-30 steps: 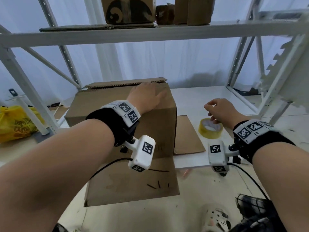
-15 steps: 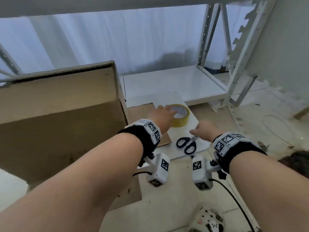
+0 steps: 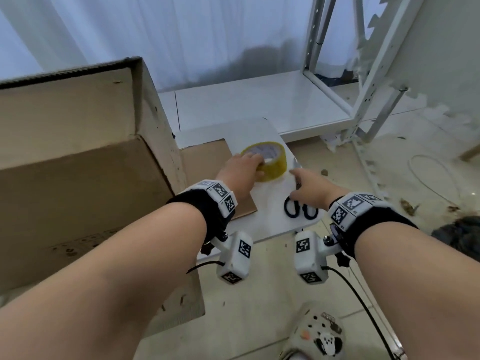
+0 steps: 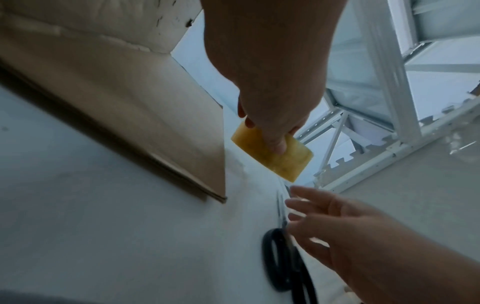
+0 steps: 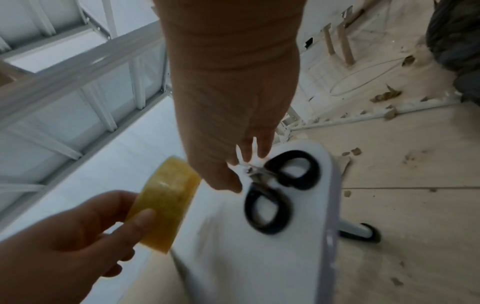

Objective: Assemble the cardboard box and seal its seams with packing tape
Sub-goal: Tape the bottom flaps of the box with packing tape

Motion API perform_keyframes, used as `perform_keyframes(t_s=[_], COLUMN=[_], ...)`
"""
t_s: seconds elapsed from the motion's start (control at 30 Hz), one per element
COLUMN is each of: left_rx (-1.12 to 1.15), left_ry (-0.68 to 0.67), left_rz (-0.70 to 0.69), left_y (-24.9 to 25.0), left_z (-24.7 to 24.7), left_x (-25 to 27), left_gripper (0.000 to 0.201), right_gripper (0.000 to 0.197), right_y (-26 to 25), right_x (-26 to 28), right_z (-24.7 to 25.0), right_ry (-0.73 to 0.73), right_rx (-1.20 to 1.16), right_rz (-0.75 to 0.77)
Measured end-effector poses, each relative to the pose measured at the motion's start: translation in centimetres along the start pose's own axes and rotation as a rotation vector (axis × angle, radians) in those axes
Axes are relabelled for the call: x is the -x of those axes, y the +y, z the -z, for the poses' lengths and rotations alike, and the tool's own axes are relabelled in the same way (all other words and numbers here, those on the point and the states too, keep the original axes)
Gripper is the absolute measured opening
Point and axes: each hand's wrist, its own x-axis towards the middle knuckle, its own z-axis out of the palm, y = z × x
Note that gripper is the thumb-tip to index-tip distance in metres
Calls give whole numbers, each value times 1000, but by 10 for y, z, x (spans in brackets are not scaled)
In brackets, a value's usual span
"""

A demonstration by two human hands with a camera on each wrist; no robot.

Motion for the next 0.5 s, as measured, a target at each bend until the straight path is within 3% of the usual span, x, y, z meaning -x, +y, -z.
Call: perform_keyframes(t_s=[0.1, 0.2, 0.5], left_rx=[150, 189, 213], left_ry=[86, 181, 562], left_rz=[20, 12, 19], left_y=[7, 17, 45], left_z=[23, 56, 171], left_x=[10, 23, 85], left_gripper=[25, 24, 25], right_gripper=[79, 80, 45], right_y=[-25, -54, -145], right_x=[8, 18, 87], right_z=[15, 35, 83], right_ry=[154, 238, 639], right_rx=[-354, -461, -520], right_rz=[88, 230, 607])
